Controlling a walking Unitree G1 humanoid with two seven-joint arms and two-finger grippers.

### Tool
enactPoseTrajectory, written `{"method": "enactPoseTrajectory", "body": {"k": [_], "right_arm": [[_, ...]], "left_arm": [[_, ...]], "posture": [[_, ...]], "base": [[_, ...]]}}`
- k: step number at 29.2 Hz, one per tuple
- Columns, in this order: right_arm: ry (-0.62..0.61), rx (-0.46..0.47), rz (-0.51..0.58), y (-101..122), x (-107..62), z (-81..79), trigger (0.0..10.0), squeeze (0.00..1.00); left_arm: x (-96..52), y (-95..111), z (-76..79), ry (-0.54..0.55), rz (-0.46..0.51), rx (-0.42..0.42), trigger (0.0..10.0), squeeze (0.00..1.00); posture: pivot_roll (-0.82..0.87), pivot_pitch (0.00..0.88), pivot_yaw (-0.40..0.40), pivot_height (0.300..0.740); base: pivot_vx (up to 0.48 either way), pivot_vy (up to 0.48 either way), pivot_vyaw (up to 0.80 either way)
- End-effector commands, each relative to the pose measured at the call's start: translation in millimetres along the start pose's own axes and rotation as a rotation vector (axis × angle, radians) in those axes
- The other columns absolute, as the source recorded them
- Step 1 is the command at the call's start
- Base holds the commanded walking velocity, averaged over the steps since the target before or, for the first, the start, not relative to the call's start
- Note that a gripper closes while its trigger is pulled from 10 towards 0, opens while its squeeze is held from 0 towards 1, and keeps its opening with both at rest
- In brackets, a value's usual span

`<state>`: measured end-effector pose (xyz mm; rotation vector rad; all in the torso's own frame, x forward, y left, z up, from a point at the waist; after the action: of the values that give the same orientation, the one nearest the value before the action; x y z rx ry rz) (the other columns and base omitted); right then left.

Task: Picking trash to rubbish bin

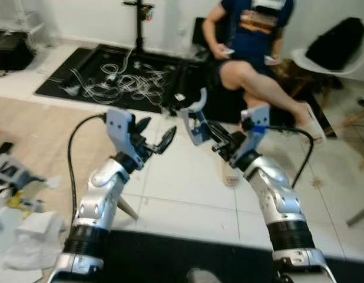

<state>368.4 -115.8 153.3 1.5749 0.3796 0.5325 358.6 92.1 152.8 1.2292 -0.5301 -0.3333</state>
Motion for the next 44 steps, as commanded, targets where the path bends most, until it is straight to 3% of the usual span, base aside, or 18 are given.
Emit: {"method": "enactPoseTrajectory", "body": {"k": [1,14,17,18,19,23,28,40,44], "right_arm": [[-0.007,-0.014,0.003,1,-1.4,2.7,10.0,0.00],[-0.005,-0.022,0.001,-1,-1.5,2.2,10.0,0.00],[-0.004,-0.022,0.000,-1,-1.6,2.2,10.0,0.00],[-0.004,-0.022,0.000,-1,-1.6,2.2,10.0,0.00],[-0.004,-0.024,-0.001,-2,-1.8,2.3,10.0,0.00],[-0.003,-0.025,-0.001,-2,-2.0,2.4,10.0,0.00],[-0.001,-0.024,-0.001,-2,-1.7,2.4,10.0,0.00],[0.002,-0.020,-0.002,-2,-1.1,2.2,10.0,0.00],[0.002,-0.021,-0.005,-2,-0.9,2.7,10.0,0.00]], "left_arm": [[0.5,-3,-2.4,0.017,-0.010,0.023,10.0,0.00],[0.9,-4,-0.9,-0.003,-0.008,0.022,10.0,0.00],[-0.1,-3,5.1,-0.047,0.000,-0.020,10.0,0.00],[-1.0,-2,11.1,-0.089,0.006,-0.057,10.0,0.00],[-4.7,1,30.0,-0.220,0.013,-0.177,10.0,0.00],[-12.4,0,48.2,-0.349,-0.018,-0.253,10.0,0.00],[-33.2,-4,69.4,-0.511,-0.071,-0.401,10.0,0.00],[-31.4,-10,60.0,-0.445,-0.109,-0.409,10.0,0.00],[-27.1,-16,50.8,-0.359,-0.142,-0.402,10.0,0.00]], "posture": [[-0.06,0.000,-0.045,0.740],[-0.05,0.000,-0.044,0.740],[-0.05,0.000,-0.045,0.740],[-0.05,0.000,-0.045,0.740],[-0.06,0.000,-0.045,0.740],[-0.06,0.000,-0.044,0.740],[-0.06,0.000,-0.046,0.740],[-0.05,0.000,-0.047,0.740],[-0.05,0.000,-0.047,0.740]], "base": [[0.000,0.000,-0.80],[0.000,0.000,-0.80],[0.000,0.000,-0.80],[0.000,0.000,-0.80],[0.000,0.000,-0.80],[0.000,0.000,-0.80],[0.000,0.000,-0.80],[0.000,0.000,-0.80],[0.000,0.000,-0.80]]}}
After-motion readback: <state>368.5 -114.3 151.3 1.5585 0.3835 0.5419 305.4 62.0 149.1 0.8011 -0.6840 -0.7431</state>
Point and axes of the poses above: a point about 5 cm out from each wrist's last joint towards the gripper, its own x axis pointing out of the wrist towards the gripper, its own y axis along the axis of the wrist's last joint, z = x × y, the point moved 5 cm from there along x, pointing out of the wrist towards the gripper, and after that the axes turned 6 degrees about -x, right-handed, at the moved point
